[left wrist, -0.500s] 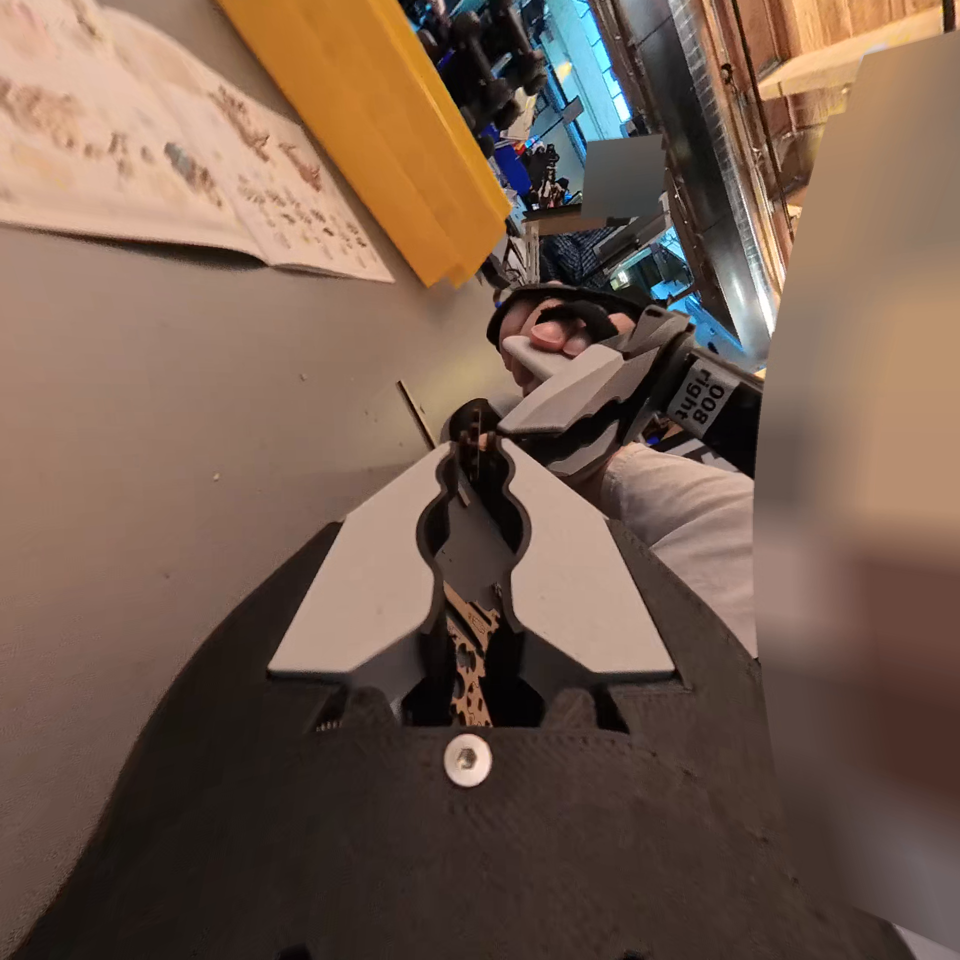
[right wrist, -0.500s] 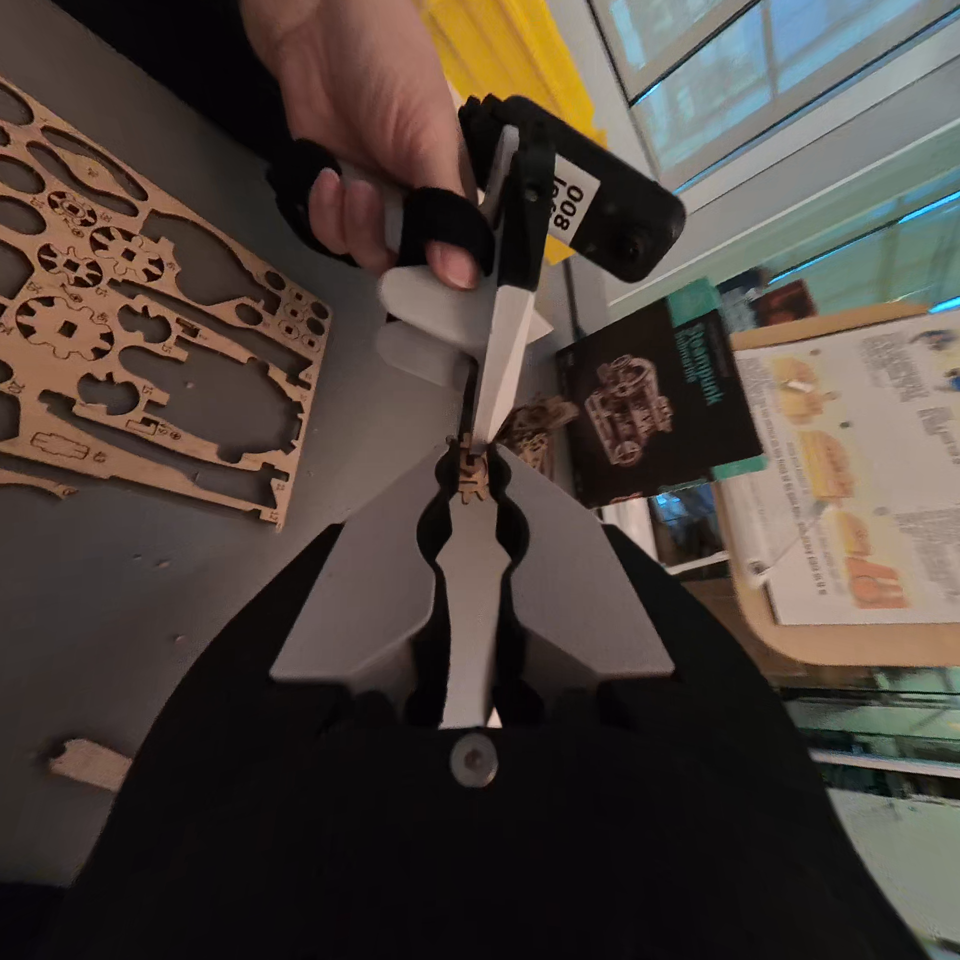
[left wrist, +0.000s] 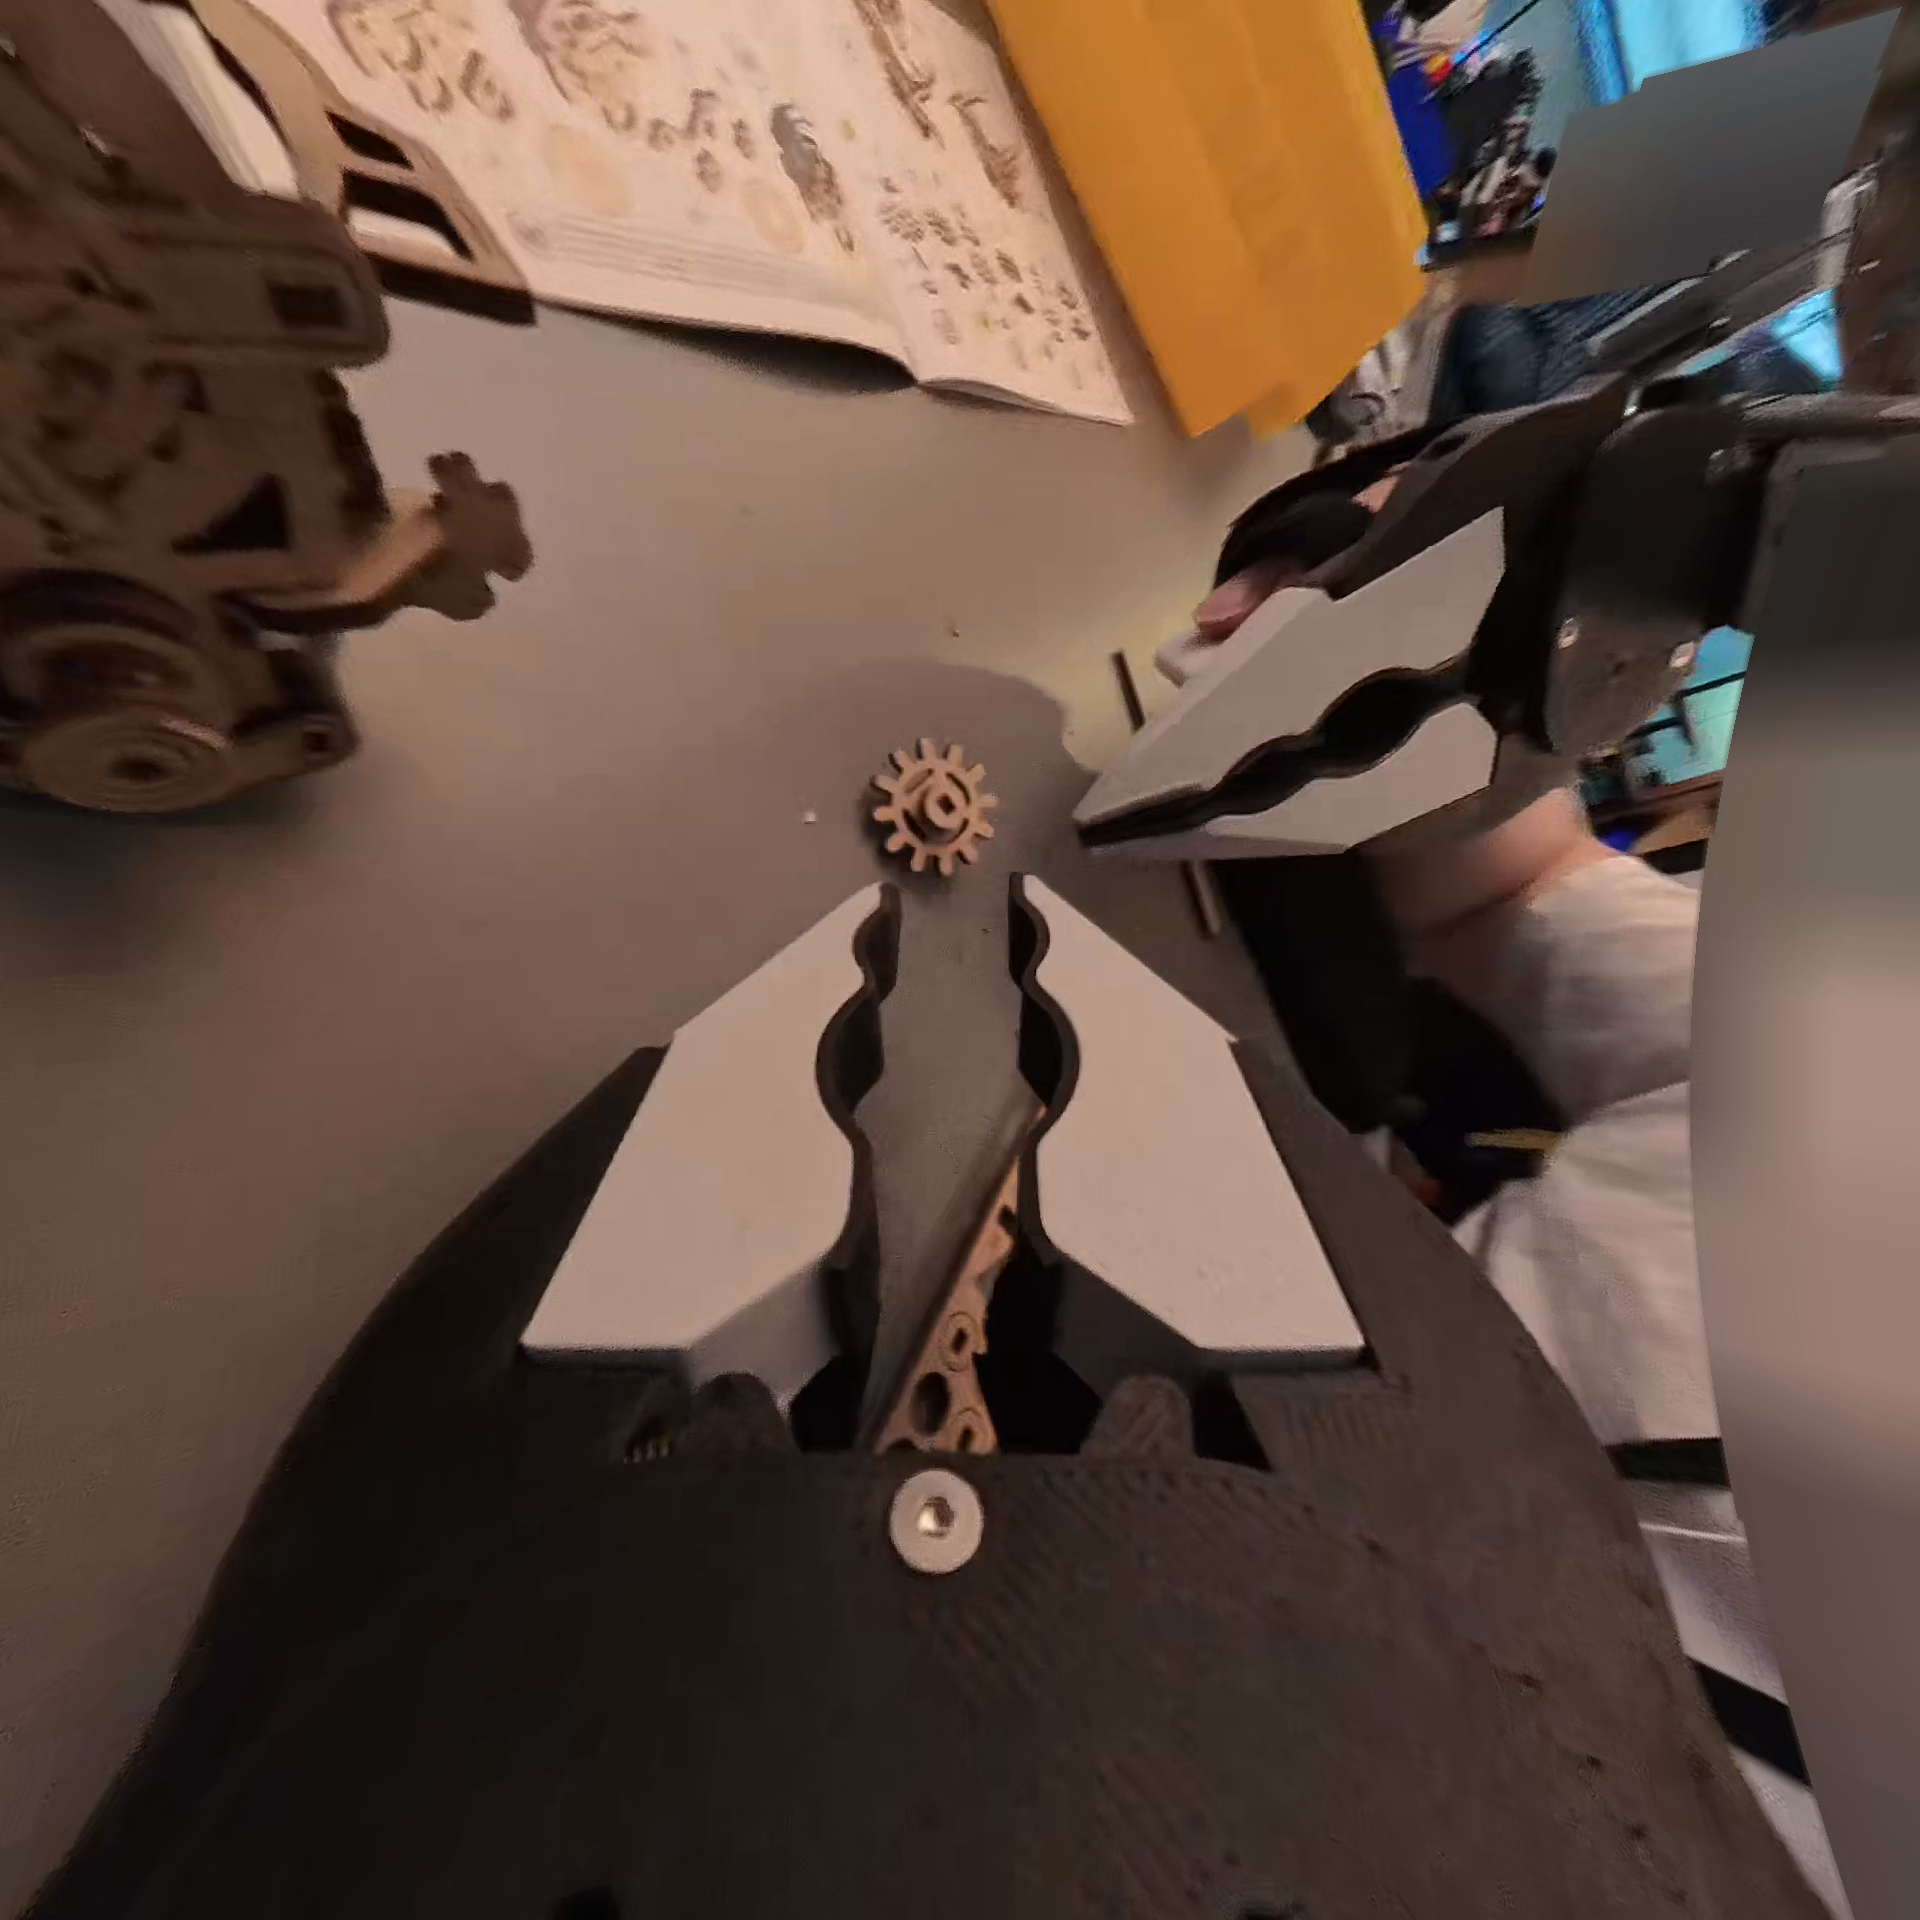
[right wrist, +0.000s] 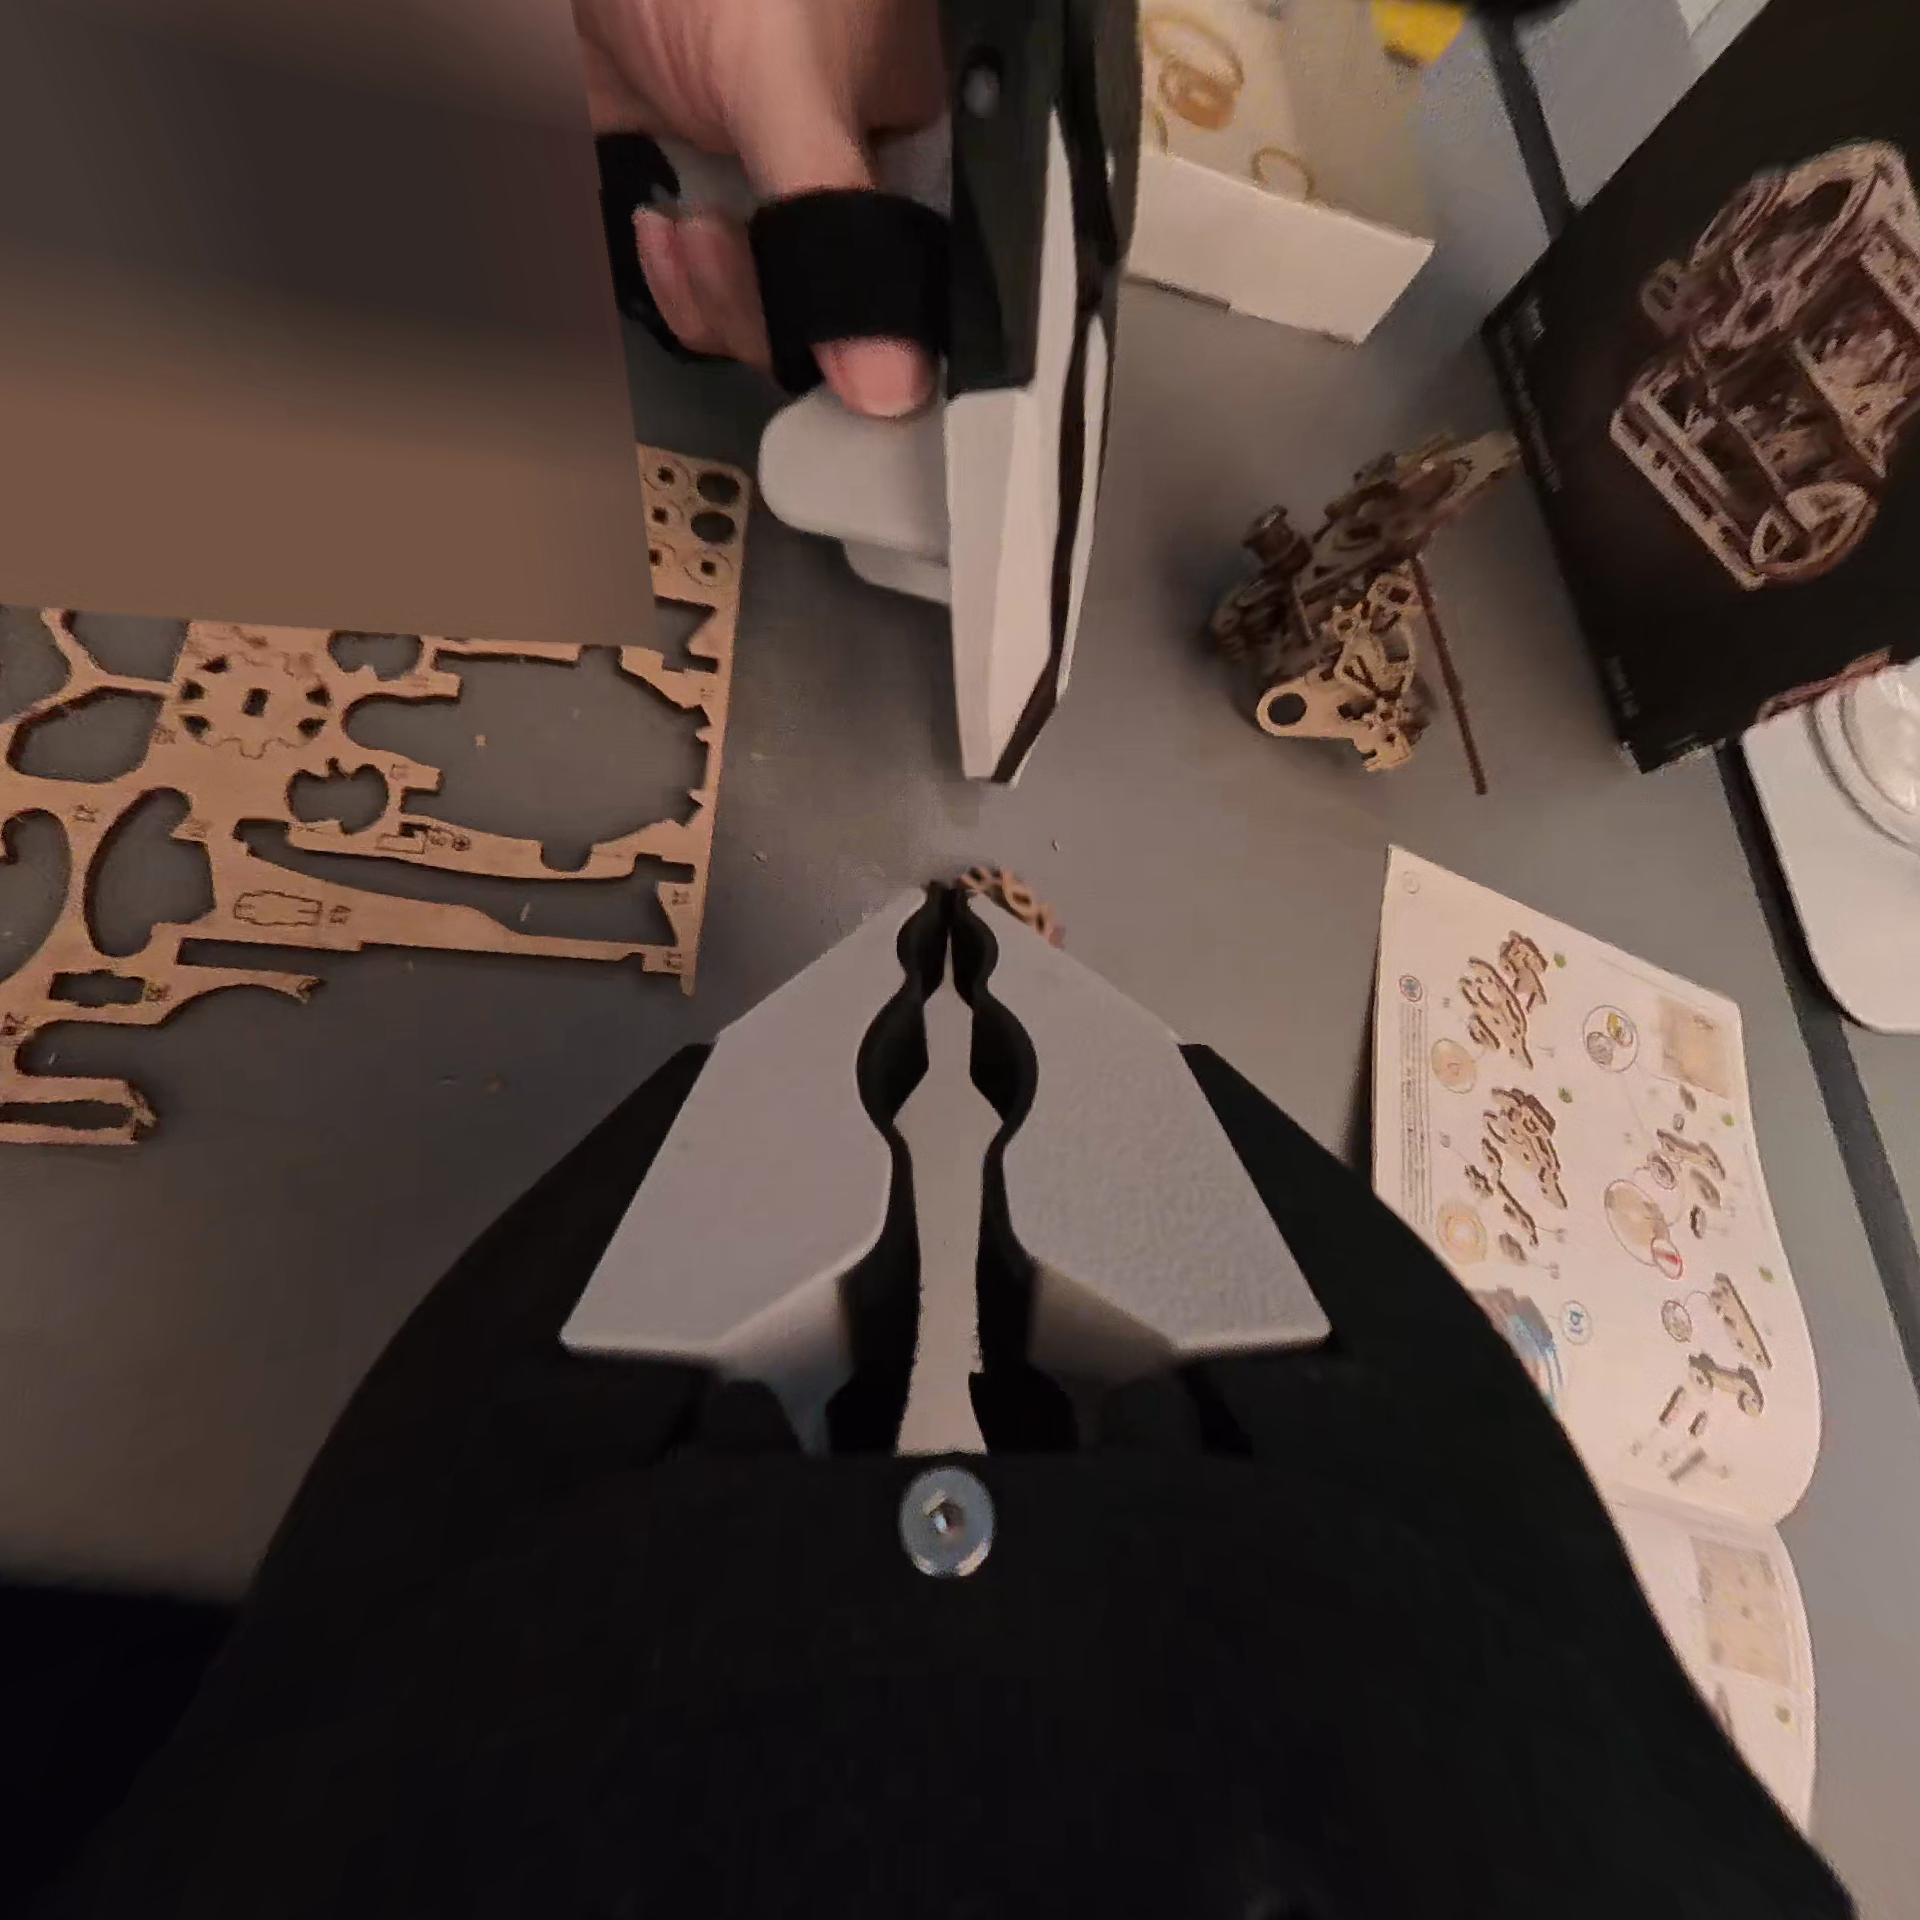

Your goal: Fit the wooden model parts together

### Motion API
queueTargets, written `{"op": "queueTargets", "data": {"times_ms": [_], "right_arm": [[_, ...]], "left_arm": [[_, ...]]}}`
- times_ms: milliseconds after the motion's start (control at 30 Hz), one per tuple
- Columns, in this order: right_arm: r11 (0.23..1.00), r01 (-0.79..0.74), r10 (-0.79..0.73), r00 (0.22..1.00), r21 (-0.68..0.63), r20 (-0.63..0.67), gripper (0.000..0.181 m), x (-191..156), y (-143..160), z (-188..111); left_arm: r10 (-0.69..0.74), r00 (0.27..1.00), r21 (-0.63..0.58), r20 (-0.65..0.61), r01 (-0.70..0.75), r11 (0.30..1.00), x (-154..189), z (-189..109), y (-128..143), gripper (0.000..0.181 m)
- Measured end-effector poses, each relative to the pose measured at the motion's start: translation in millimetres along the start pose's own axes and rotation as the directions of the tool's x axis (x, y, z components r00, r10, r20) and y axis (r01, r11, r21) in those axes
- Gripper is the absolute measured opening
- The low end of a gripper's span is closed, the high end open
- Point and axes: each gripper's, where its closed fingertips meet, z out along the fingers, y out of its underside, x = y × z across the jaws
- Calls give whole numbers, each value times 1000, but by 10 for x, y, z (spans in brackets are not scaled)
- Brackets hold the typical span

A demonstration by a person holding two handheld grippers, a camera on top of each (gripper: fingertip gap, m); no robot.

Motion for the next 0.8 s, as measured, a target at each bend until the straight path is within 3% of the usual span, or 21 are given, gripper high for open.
{"op": "queueTargets", "data": {"times_ms": [200,467,800], "right_arm": [[997,-60,57,997,-57,-57,7,224,135,-7],[949,-312,314,947,-50,61,3,243,119,47],[963,-265,267,963,-44,25,0,264,153,170]], "left_arm": [[187,966,-57,178,-180,982,-211,-15,21,8],[223,956,-64,192,-214,975,-218,1,32,0],[352,906,-88,235,-341,936,-202,36,4,9]]}}
